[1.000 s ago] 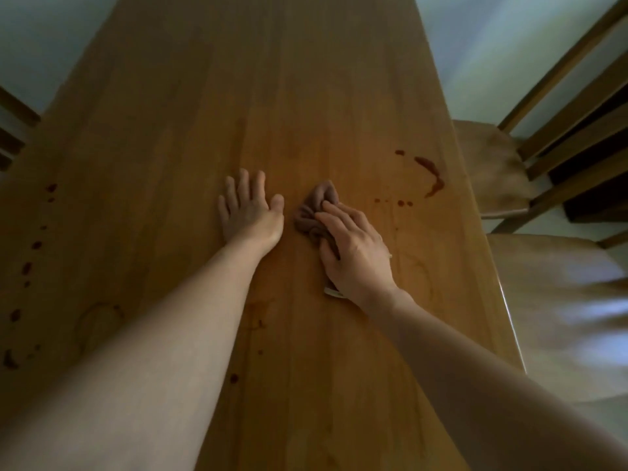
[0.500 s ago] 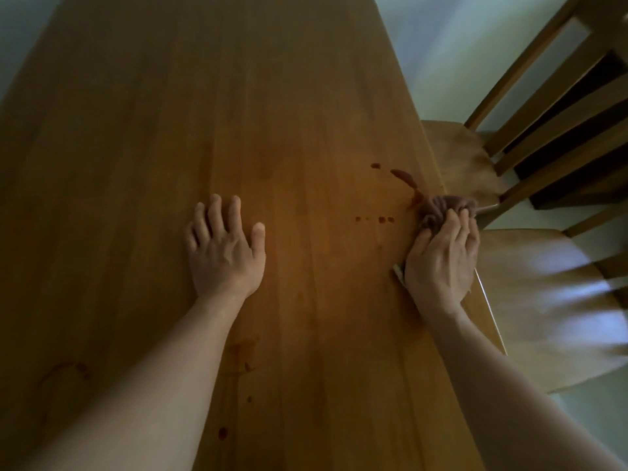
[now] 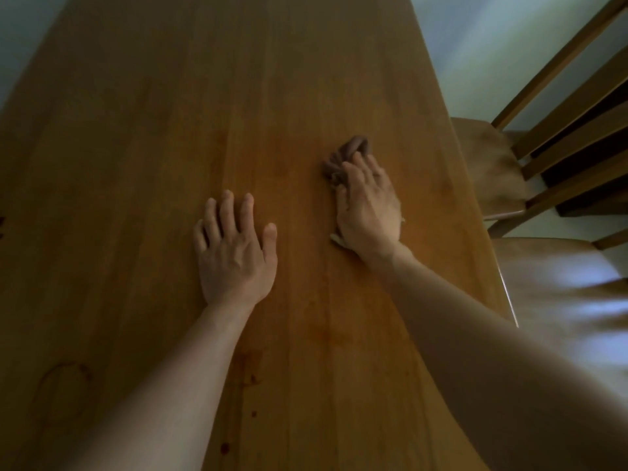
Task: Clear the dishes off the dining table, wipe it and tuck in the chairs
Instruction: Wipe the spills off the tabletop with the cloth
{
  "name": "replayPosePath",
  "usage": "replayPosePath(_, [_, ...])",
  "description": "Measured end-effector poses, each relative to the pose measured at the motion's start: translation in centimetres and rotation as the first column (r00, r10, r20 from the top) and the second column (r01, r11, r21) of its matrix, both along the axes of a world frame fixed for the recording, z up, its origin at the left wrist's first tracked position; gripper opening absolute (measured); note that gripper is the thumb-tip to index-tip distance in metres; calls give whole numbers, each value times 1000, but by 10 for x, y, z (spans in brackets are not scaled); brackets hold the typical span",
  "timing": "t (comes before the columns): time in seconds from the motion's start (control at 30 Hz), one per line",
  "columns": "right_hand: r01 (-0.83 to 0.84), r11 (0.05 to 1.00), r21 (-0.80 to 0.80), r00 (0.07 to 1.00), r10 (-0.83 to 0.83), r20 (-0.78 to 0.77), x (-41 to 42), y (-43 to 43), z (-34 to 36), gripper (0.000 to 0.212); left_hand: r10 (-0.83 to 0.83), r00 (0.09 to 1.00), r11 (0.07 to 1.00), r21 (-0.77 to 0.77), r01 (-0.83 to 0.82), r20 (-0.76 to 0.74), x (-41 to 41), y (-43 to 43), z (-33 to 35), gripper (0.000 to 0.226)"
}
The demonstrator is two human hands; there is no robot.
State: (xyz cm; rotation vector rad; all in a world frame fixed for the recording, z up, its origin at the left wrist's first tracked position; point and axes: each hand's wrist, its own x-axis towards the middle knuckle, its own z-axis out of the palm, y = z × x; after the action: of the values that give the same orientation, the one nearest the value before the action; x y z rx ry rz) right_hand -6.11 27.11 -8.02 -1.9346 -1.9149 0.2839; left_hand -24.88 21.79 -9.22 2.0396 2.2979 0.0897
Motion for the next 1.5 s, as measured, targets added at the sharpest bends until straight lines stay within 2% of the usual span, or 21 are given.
replayPosePath(0.1, [-115, 993, -26, 989, 112, -94, -28, -13, 0, 38, 2, 1000, 1000, 15, -2, -1, -2, 1, -3, 62])
replayPosePath(0.17, [-138, 989, -57, 923, 107, -369, -37, -19, 11, 28, 0, 1000, 999, 38, 0, -3, -1, 1, -4, 60])
replayPosePath(0.2, [-137, 986, -94, 818, 59, -572, -38, -22, 22, 26, 2, 1000, 999, 51, -2, -1, 0, 0, -3, 60])
replayPosePath(0.23, [-140, 979, -149, 671, -17, -742, -36, -23, 34, 25, 4, 1000, 998, 62, -4, 1, 0, 0, -3, 61])
replayPosePath(0.27, [-140, 970, -199, 525, -97, -846, -33, -24, 44, 26, 7, 1000, 998, 62, -7, 2, 1, 1, -3, 60])
replayPosePath(0.3, [-134, 961, -241, 400, -170, -900, -27, -22, 54, 25, 10, 1000, 999, 50, -10, 6, 0, 1, -3, 60])
replayPosePath(0.37, [-30, 960, -277, 266, -259, -929, -8, -16, 62, 25, 9, 1000, 1000, 22, -9, 18, 0, 1, -2, 61])
replayPosePath(0.4, [65, 959, -277, 272, -284, -919, 2, -11, 63, 24, 11, 1000, 1000, 15, -11, 20, -1, 1, -1, 62])
replayPosePath(0.43, [153, 947, -282, 330, -318, -889, 15, -6, 63, 24, 13, 1000, 1000, 9, -13, 20, -1, 1, 0, 63])
replayPosePath(0.5, [296, 908, -298, 546, -417, -727, 44, 4, 54, 24, 15, 1000, 1000, 1, -15, 21, -1, 1, 1, 64])
replayPosePath(0.57, [403, 873, -276, 707, -488, -511, 65, 5, 44, 40, 16, 1000, 1000, 1, -16, 23, 0, 1, 1, 65])
replayPosePath(0.63, [344, 922, -178, 832, -387, -398, 64, 2, 33, 46, 16, 1000, 1000, 8, -16, 26, 0, 1, 0, 65])
replayPosePath(0.7, [207, 963, -170, 968, -227, -106, 47, -5, 15, 56, 12, 999, 1000, 14, -12, 33, -1, 0, 1, 64])
replayPosePath(0.77, [172, 969, -175, 970, -136, 199, 32, -5, 0, 69, 13, 999, 1000, 9, -13, 40, -1, 0, 0, 64])
replayPosePath(0.83, [165, 977, -138, 950, -120, 288, 21, 7, -4, 71, 16, 999, 1000, 10, -16, 38, -2, 0, -2, 64])
replayPosePath(0.9, [128, 985, -117, 957, -91, 275, 7, 22, -3, 67, 14, 998, 1000, 22, -15, 53, -2, 0, -2, 63])
replayPosePath(1.0, [-16, 996, -87, 963, 38, 266, -31, 29, -3, 63, 19, 985, 998, 62, -30, 170, -4, 1, -1, 66])
replayPosePath(1.1, [-207, 976, -74, 943, 219, 250, -62, 4, -2, 60, 11, 963, 992, 120, -45, 268, -4, 0, 1, 75])
replayPosePath(1.2, [-329, 940, -87, 915, 340, 215, -63, -39, 0, 59, 23, 962, 990, 129, -61, 273, -3, -1, 2, 80])
replayPosePath(1.33, [-325, 939, -111, 913, 342, 224, -18, -91, -4, 61, 30, 968, 994, 95, -55, 248, -3, 0, 2, 80])
replayPosePath(1.5, [-115, 989, -90, 954, 136, 268, 61, -96, -1, 63, 36, 972, 995, 86, -57, 231, -3, 0, 2, 82])
